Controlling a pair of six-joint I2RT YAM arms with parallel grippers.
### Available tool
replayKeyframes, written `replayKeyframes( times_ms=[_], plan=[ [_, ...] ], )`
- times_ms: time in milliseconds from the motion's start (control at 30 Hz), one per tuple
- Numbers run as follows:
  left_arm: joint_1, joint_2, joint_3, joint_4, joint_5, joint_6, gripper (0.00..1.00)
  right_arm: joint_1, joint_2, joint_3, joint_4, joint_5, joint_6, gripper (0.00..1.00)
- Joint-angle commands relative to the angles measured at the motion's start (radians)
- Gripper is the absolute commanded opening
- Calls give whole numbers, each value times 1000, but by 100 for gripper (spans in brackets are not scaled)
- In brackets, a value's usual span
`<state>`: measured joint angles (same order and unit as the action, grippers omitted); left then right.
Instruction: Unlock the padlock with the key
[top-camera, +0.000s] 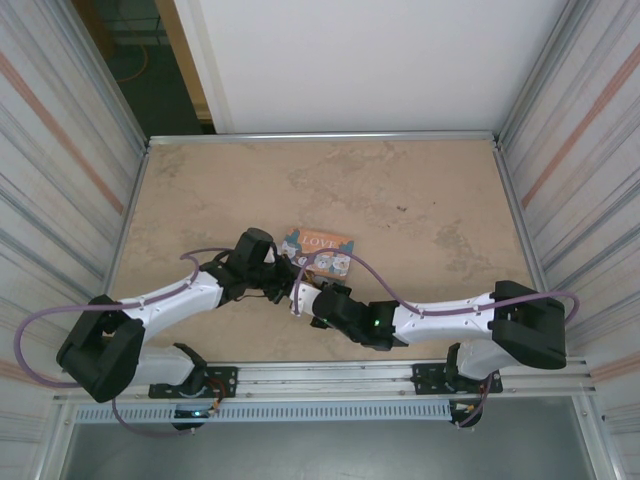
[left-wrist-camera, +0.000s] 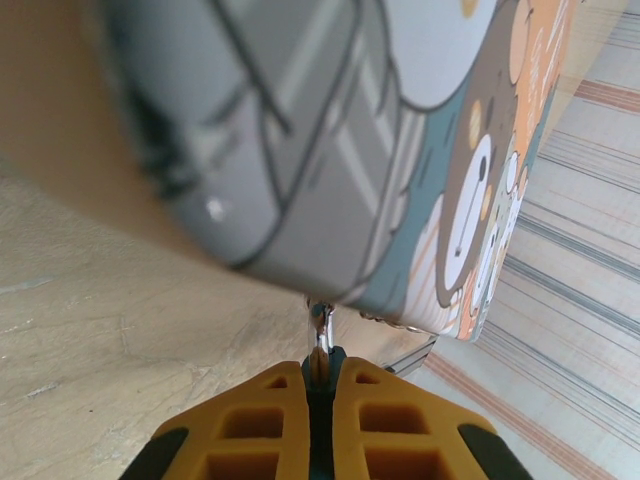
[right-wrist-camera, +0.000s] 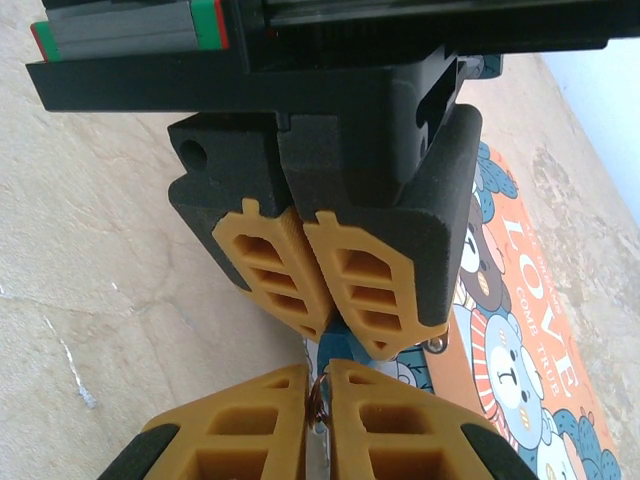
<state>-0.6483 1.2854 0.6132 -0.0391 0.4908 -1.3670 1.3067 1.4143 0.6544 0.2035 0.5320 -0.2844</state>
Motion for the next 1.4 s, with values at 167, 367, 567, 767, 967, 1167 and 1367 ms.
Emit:
replayKeyframes(
  times_ms=[167, 367, 567, 767, 967, 1167, 1367],
  plan=[
    [-8, -23, 2, 34, 8, -15, 0, -18, -35, -39, -14, 46, 34, 13],
    [-8, -17, 4, 37, 7, -14, 0, -21, -40, -50, -18, 44, 40, 13],
    [-7, -14, 8, 35, 10, -15, 0, -23, -37, -47, 3, 40, 53, 13],
    [-7, -15, 5, 37, 13, -14, 0, -22, -16, -26, 24, 36, 51, 13],
    [-7, -19, -1, 39, 13, -15, 0, -21, 11, -3, 44, 32, 50, 12],
    [-7, -21, -6, 45, 17, -18, 0, -22, 38, 9, 79, 39, 93, 5],
    [-10, -24, -10, 51, 18, -20, 0, -25, 54, 18, 116, 78, 167, 0]
  ],
)
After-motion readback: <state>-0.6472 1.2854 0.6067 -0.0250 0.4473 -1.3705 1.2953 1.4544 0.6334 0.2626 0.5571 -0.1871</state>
